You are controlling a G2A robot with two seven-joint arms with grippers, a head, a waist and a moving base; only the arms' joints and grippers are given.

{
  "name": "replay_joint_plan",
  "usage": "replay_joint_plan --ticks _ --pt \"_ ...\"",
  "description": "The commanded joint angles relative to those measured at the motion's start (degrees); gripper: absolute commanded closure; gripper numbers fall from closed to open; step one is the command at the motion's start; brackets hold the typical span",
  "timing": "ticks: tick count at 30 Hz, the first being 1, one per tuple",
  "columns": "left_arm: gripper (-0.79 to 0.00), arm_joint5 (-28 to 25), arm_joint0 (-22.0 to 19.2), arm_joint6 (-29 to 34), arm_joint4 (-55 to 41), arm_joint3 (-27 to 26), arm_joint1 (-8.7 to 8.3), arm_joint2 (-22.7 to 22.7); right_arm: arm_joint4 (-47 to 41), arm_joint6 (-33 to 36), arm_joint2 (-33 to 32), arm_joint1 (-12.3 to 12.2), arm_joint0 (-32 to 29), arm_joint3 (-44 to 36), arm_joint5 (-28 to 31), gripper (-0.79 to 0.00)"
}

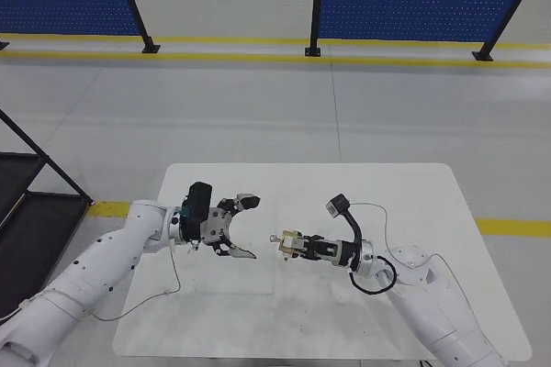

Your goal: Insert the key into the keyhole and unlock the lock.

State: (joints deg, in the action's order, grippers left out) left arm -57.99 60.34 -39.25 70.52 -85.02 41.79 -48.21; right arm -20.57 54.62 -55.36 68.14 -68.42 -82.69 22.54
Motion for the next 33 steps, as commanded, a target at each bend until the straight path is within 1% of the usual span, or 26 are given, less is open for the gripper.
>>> replay_joint_plan --ticks 1,4,7,19,22,25,27,33 --pt "-0.785 -0.01 -1.46 3.69 -7.97 -0.2 -1.29 4.34 0.0 0.0 0.0 0.0 0.0 0.0 0.0 0.0" --pt "-0.785 -0.01 -4.3 10.55 -19.01 -0.9 -3.21 9.36 0.0 0.0 0.0 0.0 0.0 0.0 0.0 0.0" --pt "-0.785 -0.01 -7.41 16.6 -28.62 -1.97 -4.97 12.57 0.0 0.0 0.0 0.0 0.0 0.0 0.0 0.0" --pt "-0.785 -0.01 -7.41 16.6 -28.62 -1.97 -4.97 12.57 0.0 0.0 0.0 0.0 0.0 0.0 0.0 0.0" --pt "-0.785 -0.01 -7.44 18.73 -30.72 -2.31 -4.86 11.71 0.0 0.0 0.0 0.0 0.0 0.0 0.0 0.0" --pt "-0.785 -0.01 -8.14 23.12 -34.35 -1.97 -4.98 10.92 0.0 0.0 0.0 0.0 0.0 0.0 0.0 0.0" --pt "-0.785 -0.01 -8.58 27.6 -38.67 -1.75 -5.16 11.24 0.0 0.0 0.0 0.0 0.0 0.0 0.0 0.0" --pt "-0.785 -0.01 -10.88 43.87 -56.24 -1.9 -5.82 13.34 0.0 0.0 0.0 0.0 0.0 0.0 0.0 0.0"
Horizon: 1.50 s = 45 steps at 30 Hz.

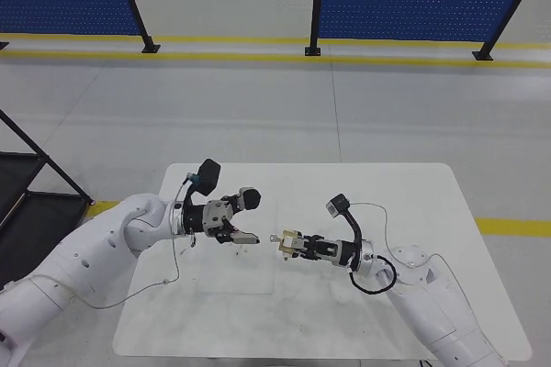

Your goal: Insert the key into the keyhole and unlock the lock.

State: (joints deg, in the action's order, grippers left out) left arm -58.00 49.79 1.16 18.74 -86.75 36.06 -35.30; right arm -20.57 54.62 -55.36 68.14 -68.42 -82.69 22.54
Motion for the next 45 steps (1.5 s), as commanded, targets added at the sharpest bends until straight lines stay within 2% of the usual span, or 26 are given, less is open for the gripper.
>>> replay_joint_plan --ticks 1,4,7,10,16,22,29,30,33,38,45 --pt "-0.785 0.0 -0.58 7.34 -7.22 0.42 -0.25 1.18 0.0 0.0 0.0 0.0 0.0 0.0 0.0 0.0" --pt "-0.785 0.31 -2.14 17.75 -16.93 2.12 -0.48 2.76 0.0 0.0 0.0 0.0 0.0 0.0 0.0 0.0" --pt "-0.785 3.1 -3.9 27.94 -26.01 2.78 -0.38 4.37 0.0 0.0 0.0 0.0 0.0 0.0 0.0 0.0" --pt "-0.785 4.29 -5.37 35.84 -33.25 3.26 -0.1 5.26 0.0 0.0 0.0 0.0 0.0 0.0 0.0 0.0" --pt "-0.785 5.0 -6.92 45.35 -41.92 4.78 0.76 6.01 0.0 0.0 0.0 0.0 0.0 0.0 0.0 0.0" --pt "-0.767 3.11 -6.51 47.27 -44.2 5.63 1.78 5.91 0.0 0.0 0.0 0.0 0.0 0.0 0.0 0.0" --pt "-0.554 1.91 -5.41 47.0 -44.43 6.56 3.35 6.35 0.0 0.0 0.0 0.0 0.0 0.0 0.0 0.0" --pt "-0.496 1.55 -5.21 46.67 -44.91 6.69 3.61 6.42 0.0 0.0 0.0 0.0 0.0 0.0 0.0 0.0" --pt "-0.394 1.44 -5.14 46.45 -44.48 7.73 4.28 6.4 0.0 0.0 0.0 0.0 0.0 0.0 0.0 0.0" --pt "-0.332 0.84 -4.73 45.95 -44.08 8.74 5.21 6.14 0.0 0.0 0.0 0.0 0.0 0.0 0.0 0.0" --pt "-0.305 0.96 -4.15 46.07 -43.44 8.97 5.92 5.56 0.0 0.0 0.0 0.0 0.0 0.0 0.0 0.0"
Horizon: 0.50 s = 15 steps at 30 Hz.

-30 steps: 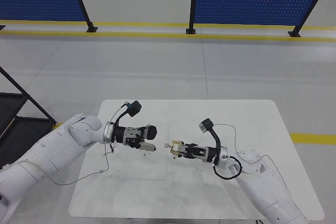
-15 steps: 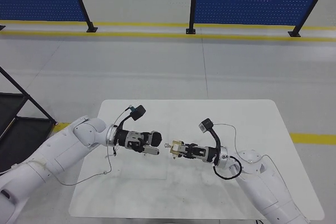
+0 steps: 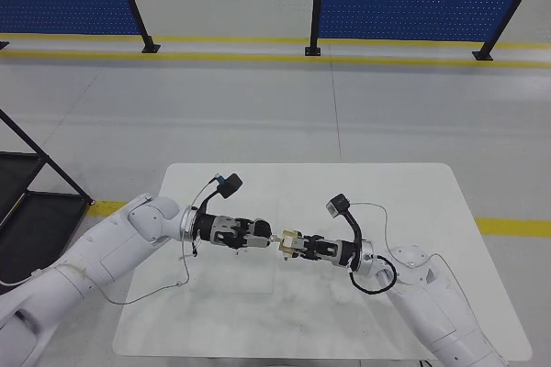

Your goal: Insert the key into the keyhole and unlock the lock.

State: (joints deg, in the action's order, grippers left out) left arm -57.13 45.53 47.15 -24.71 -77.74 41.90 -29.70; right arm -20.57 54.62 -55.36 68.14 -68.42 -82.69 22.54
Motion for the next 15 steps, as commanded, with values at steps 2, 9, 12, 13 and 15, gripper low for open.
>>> replay_joint_plan --ticks 2,9,12,13,15 --pt "-0.268 0.24 0.22 0.24 0.0 -0.06 0.27 -0.16 0.0 0.0 0.0 0.0 0.0 0.0 0.0 0.0" --pt "-0.194 0.86 0.39 0.86 -0.19 0.18 1.02 -0.47 0.0 0.0 0.0 0.0 0.0 0.0 0.0 0.0" --pt "-0.169 0.97 0.46 0.97 -0.32 0.34 1.26 -0.69 0.0 0.0 0.0 0.0 0.0 0.0 0.0 0.0" --pt "-0.166 1.03 0.53 1.03 -0.45 0.44 1.33 -0.75 0.0 0.0 0.0 0.0 0.0 0.0 0.0 0.0" --pt "-0.16 1.13 0.63 1.13 -0.74 0.53 1.46 -0.92 0.0 0.0 0.0 0.0 0.0 0.0 0.0 0.0"
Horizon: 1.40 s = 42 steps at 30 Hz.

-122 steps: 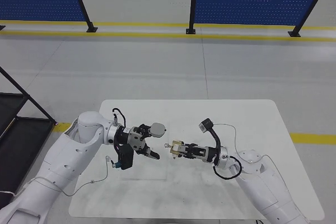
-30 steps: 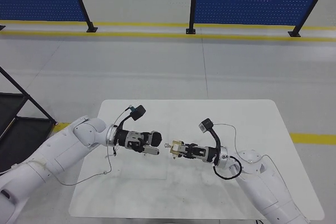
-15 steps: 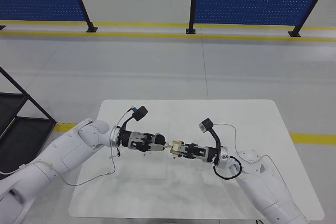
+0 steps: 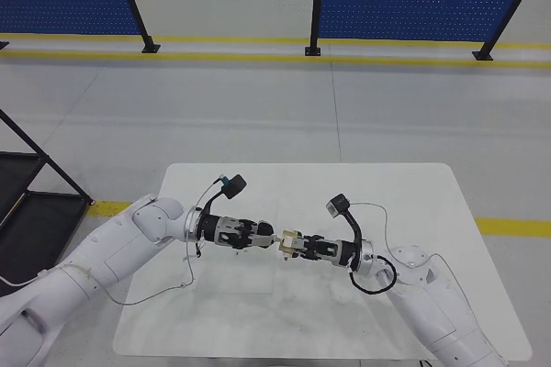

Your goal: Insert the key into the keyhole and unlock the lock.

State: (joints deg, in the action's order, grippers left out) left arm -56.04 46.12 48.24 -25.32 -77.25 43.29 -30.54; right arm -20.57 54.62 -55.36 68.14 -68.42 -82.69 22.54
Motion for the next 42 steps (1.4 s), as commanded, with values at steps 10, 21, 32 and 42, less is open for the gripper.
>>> replay_joint_plan --ticks 10,21,32,42 --pt "-0.034 0.44 0.69 0.43 -0.66 0.07 0.42 -1.02 0.0 0.0 0.0 0.0 0.0 0.0 0.0 0.0" --pt "0.0 0.95 1.36 0.95 -0.51 -0.32 0.49 -1.82 0.0 0.0 0.0 0.0 0.0 0.0 0.0 0.0" --pt "0.0 1.58 2.16 1.57 -2.75 -0.03 1.03 -2.31 0.0 0.0 0.0 0.0 0.0 0.0 0.0 0.0" --pt "0.0 2.93 2.82 2.93 -3.54 -0.17 1.52 -3.46 0.0 0.0 0.0 0.0 0.0 0.0 0.0 0.0"
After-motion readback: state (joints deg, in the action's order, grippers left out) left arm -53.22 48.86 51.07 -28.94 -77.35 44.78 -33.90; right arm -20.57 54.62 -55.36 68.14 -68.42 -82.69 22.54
